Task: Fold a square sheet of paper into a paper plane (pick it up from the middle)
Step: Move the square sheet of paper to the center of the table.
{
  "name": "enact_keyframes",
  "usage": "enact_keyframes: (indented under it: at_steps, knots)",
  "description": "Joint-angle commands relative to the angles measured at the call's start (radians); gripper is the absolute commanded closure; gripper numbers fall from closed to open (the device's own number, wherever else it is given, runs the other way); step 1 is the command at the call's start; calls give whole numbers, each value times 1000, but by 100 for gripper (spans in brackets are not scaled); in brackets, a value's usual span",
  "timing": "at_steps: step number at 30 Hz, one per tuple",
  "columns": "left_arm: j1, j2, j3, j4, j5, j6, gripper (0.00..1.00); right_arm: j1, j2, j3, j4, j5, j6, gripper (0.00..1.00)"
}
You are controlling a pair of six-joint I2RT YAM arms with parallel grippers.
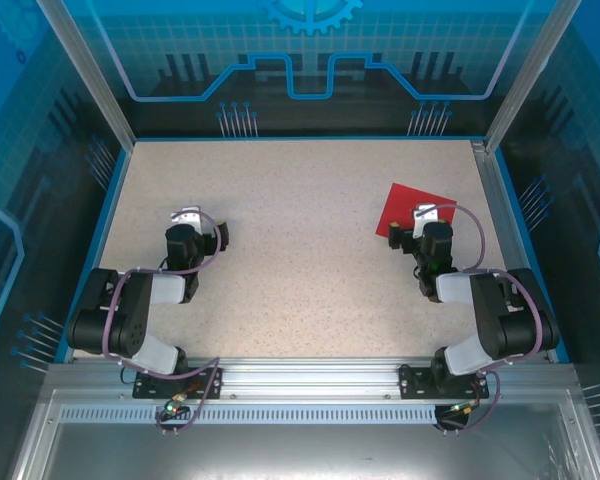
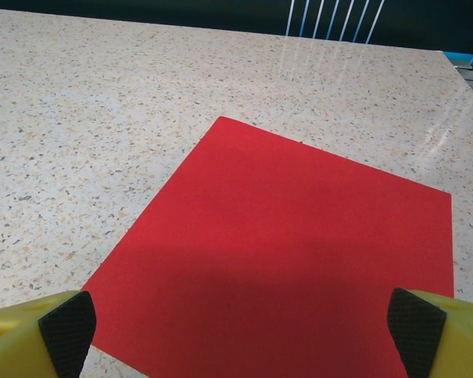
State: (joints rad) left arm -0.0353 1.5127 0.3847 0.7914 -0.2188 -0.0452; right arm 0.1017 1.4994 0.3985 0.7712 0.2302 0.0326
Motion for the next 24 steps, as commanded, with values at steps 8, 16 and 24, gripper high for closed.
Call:
enact_keyframes:
  at_steps: [8,16,24]
  knots:
    - [8,-225,2,-148,18,15,1,-19,-156,163,-432,-9,44,1]
    - [9,-343,241,-667,-57,-331,1,-33,-222,427,-1074,-209,271,1]
    - [29,-199,371,-777,305,-481,1,-38,17,676,-1298,-325,406,11]
